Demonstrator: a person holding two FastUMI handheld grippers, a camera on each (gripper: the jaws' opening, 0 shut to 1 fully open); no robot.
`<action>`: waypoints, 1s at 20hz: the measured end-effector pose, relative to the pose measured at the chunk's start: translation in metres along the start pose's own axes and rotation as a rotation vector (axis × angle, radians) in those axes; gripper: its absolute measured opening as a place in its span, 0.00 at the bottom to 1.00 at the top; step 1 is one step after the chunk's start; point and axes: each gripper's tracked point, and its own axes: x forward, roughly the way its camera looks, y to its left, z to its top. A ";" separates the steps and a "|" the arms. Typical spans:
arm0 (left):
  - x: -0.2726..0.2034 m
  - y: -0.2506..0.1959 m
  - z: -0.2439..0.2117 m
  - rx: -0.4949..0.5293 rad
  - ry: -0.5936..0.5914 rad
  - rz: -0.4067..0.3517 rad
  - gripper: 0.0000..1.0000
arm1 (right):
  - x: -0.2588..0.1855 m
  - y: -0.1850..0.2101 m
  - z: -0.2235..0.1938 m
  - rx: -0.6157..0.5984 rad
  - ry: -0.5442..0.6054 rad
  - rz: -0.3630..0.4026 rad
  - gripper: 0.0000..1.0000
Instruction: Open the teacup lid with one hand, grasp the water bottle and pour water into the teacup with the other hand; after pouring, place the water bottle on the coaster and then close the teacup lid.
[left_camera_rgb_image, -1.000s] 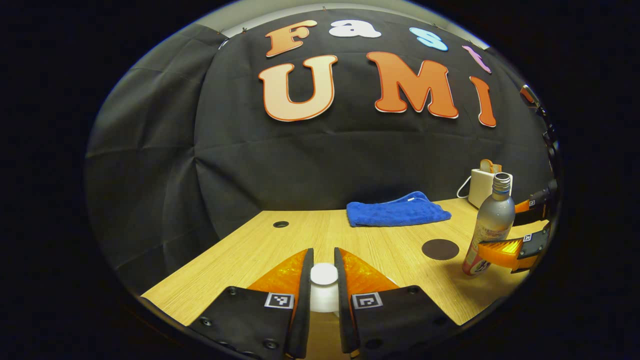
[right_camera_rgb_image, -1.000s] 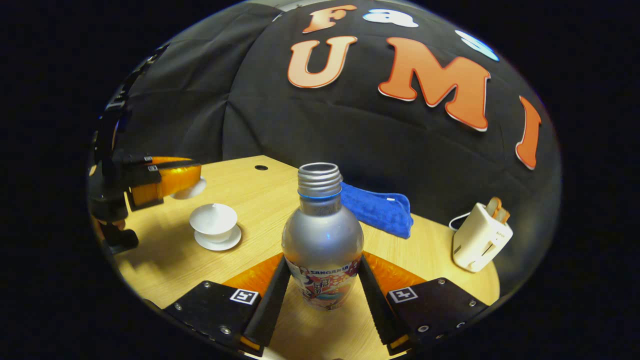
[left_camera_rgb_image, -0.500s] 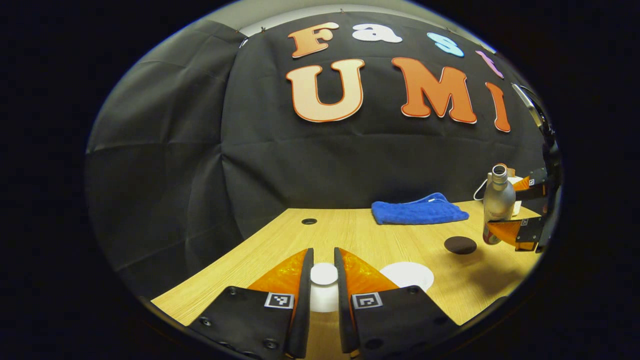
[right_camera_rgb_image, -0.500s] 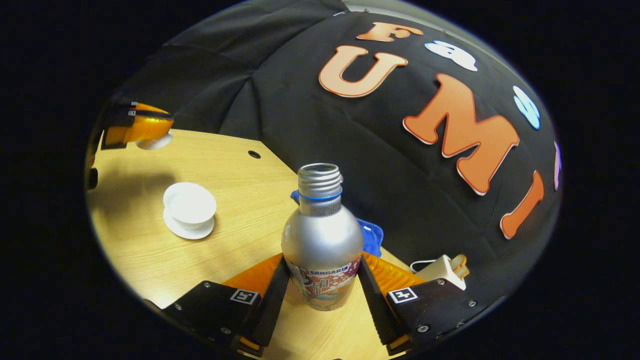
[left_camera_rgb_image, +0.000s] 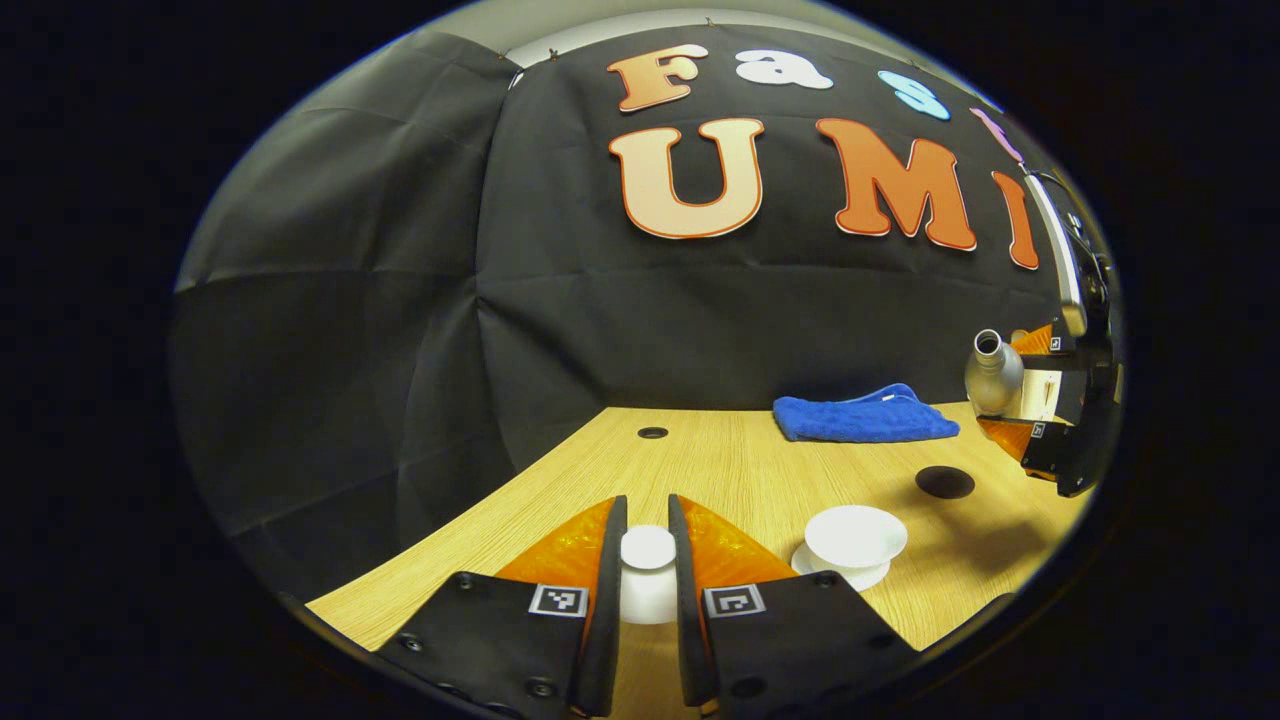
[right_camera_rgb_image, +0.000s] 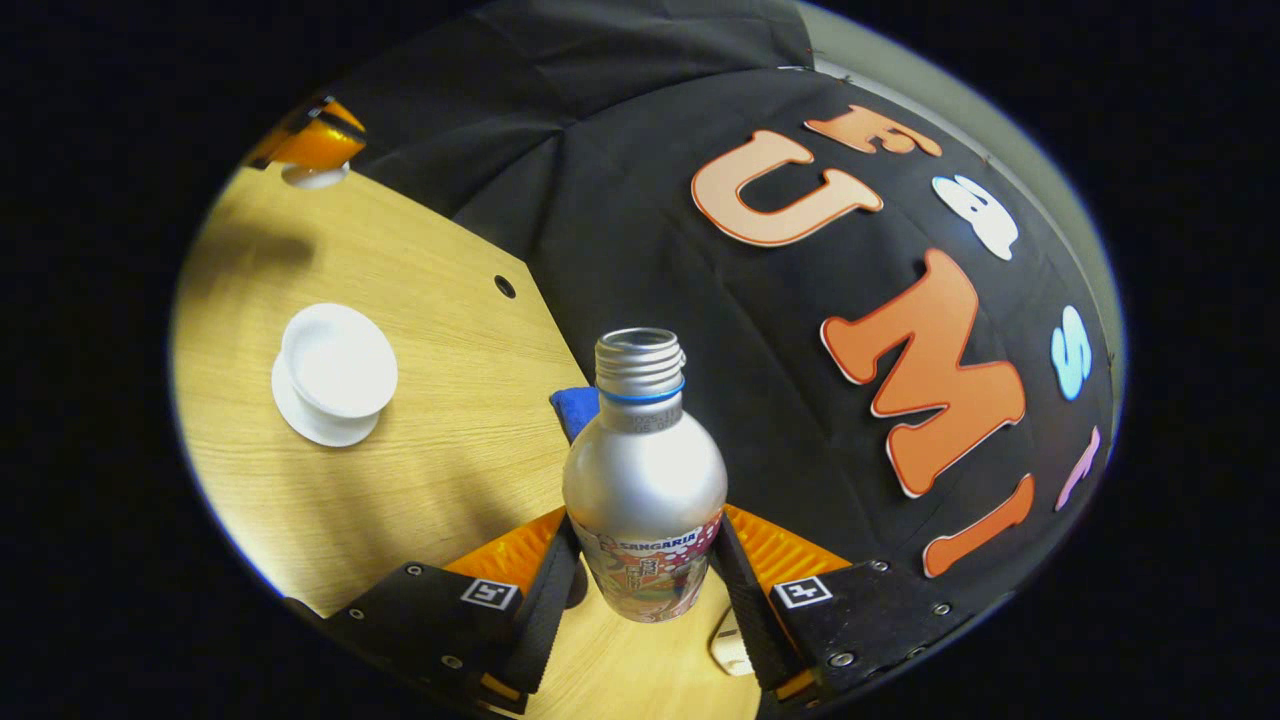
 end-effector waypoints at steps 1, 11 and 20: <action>0.000 0.003 0.000 0.000 0.000 0.002 0.29 | 0.001 0.000 0.002 -0.025 -0.006 -0.007 0.78; -0.001 0.020 -0.005 0.001 0.009 0.026 0.29 | 0.009 -0.004 0.016 -0.209 -0.061 -0.095 0.78; -0.002 0.028 -0.012 0.002 0.017 0.034 0.28 | 0.009 -0.015 0.031 -0.361 -0.138 -0.217 0.77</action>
